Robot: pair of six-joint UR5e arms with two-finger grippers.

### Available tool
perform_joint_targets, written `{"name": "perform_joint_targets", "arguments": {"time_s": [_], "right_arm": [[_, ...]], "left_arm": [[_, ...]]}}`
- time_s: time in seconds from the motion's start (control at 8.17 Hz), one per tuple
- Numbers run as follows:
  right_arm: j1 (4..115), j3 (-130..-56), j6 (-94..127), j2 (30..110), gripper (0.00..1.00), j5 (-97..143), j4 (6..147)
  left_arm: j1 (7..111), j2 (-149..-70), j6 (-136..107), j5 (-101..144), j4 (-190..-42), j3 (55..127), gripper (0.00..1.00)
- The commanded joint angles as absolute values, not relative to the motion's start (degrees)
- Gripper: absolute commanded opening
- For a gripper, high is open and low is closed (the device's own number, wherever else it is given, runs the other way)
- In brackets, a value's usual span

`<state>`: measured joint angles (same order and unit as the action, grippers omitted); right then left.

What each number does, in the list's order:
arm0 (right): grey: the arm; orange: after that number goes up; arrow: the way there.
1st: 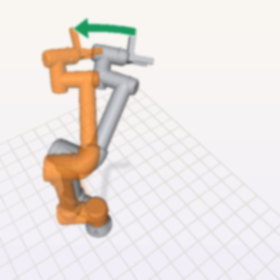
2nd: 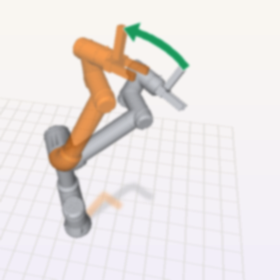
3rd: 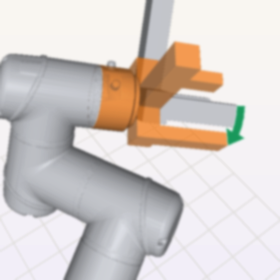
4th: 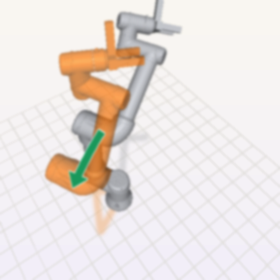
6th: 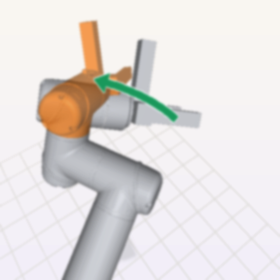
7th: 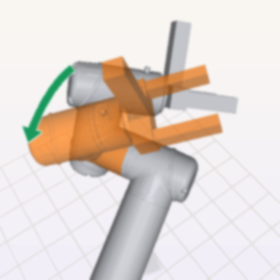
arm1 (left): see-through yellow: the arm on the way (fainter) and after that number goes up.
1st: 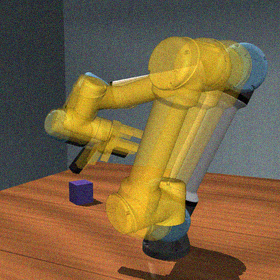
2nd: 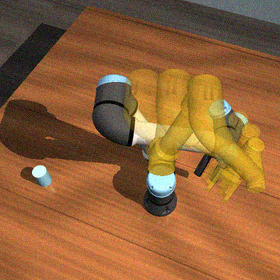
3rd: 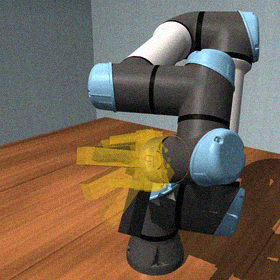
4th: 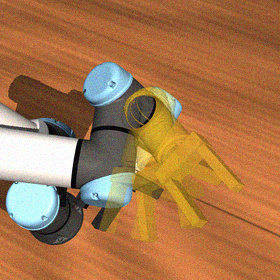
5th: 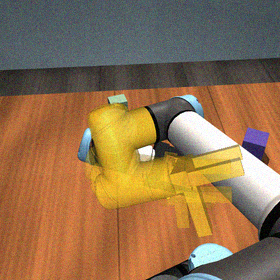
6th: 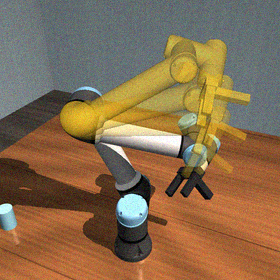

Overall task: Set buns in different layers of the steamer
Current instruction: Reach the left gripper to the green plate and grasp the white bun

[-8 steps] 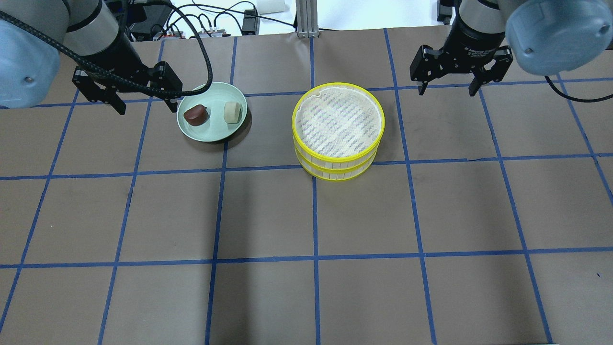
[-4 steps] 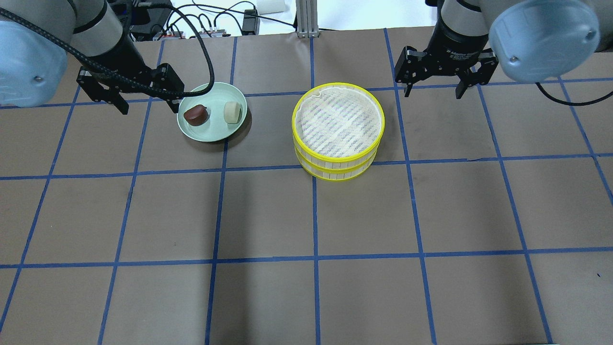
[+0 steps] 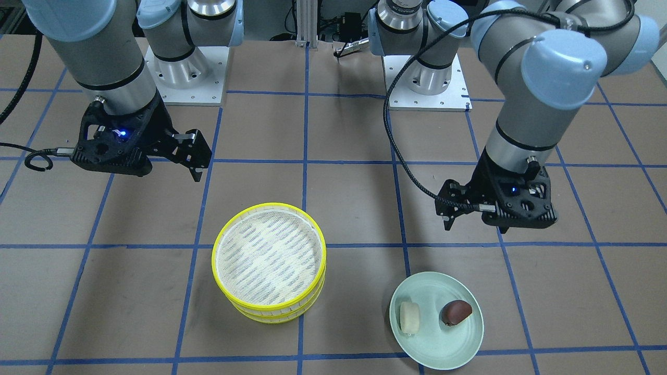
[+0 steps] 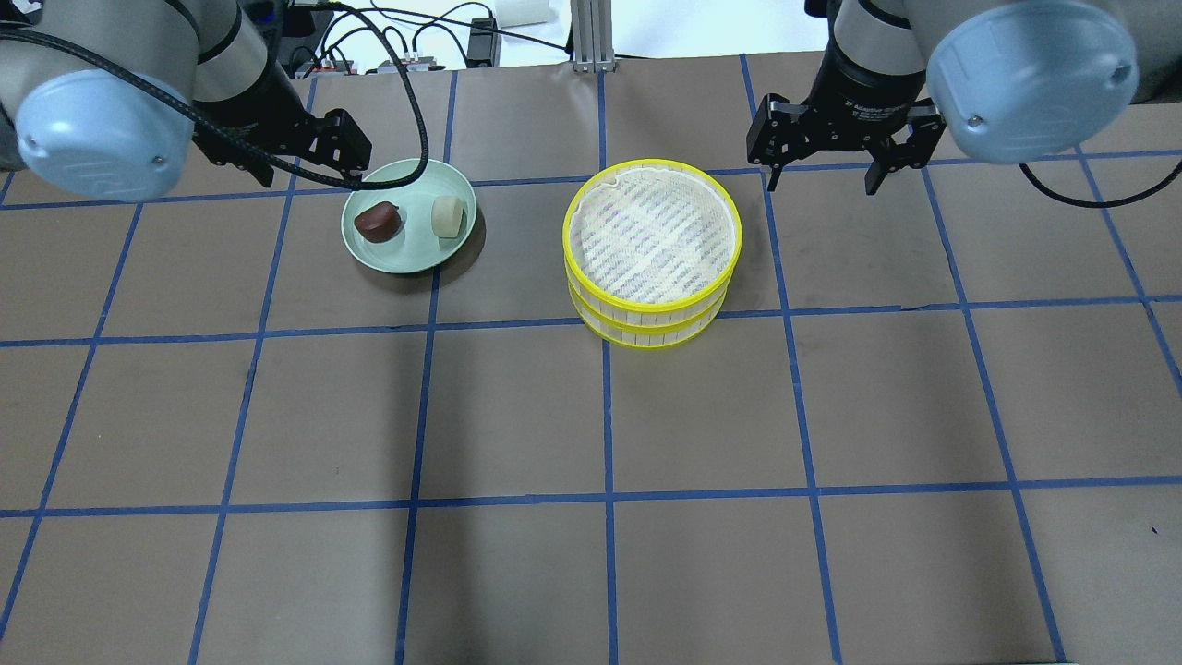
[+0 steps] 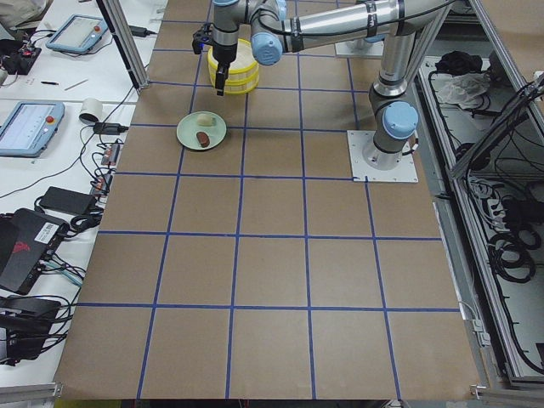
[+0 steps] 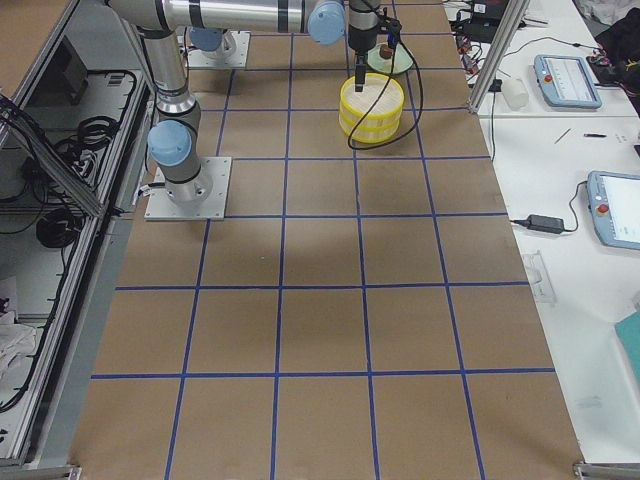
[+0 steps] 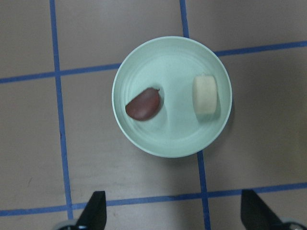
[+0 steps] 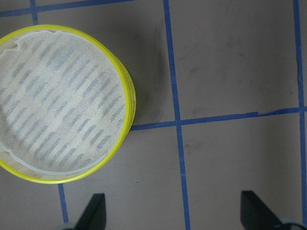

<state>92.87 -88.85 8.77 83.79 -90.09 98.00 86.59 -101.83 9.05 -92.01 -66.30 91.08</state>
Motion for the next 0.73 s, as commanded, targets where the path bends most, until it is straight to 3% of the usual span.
{"name": "perform_joint_targets", "arguments": {"time_s": [0.0,0.61], "right_arm": [[92.90,-88.94,8.70,83.76,1.00,-90.09,97.91],[92.90,-89.12,8.70,83.67,1.00,-89.91,97.91]], "left_arm": [[86.49,-111.06,10.02,-88.53,-51.38,91.14,1.00],[86.57,-124.52,10.02,-79.30,-37.71,89.83,1.00]]}}
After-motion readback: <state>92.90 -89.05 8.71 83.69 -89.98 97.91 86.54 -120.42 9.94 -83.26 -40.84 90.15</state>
